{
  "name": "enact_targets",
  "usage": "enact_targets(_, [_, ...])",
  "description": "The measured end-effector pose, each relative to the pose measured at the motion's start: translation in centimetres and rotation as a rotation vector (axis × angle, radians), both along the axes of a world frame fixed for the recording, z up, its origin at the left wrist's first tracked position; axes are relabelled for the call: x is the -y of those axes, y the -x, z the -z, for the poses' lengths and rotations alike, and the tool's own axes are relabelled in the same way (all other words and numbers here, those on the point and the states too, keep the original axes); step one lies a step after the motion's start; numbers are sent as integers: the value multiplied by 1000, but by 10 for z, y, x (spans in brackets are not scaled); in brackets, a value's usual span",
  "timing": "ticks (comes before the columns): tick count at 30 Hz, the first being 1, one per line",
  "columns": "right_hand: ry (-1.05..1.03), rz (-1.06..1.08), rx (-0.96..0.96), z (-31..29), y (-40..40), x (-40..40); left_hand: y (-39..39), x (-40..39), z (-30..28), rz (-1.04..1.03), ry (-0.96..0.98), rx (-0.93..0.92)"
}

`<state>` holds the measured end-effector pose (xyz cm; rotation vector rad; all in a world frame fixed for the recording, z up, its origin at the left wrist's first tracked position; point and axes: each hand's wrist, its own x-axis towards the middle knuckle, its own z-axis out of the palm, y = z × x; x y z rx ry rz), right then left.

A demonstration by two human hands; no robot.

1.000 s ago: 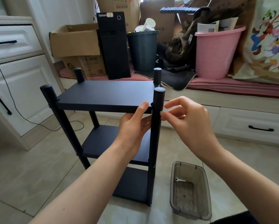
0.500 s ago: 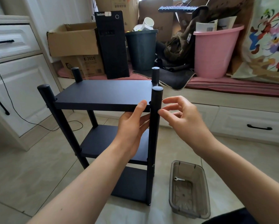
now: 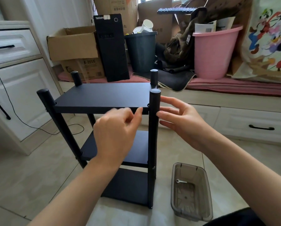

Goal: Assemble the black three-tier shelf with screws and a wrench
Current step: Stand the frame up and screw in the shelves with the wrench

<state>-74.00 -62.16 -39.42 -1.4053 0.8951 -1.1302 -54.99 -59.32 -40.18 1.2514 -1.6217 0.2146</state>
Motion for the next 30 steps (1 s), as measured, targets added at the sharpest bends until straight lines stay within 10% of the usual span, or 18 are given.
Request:
enact_targets(2, [-40, 2, 41, 1, 1, 4, -1, 3, -7, 31, 162, 136])
enact_targets(7, [-227, -31, 258, 2, 1, 10, 12, 11, -5, 56, -180, 388])
enact_targets(17, [-421, -78, 334, 1, -3, 17, 17, 17, -8, 42, -151, 247])
enact_targets(30, [-496, 46, -17, 81, 72, 26, 20, 22, 7, -23, -15, 251])
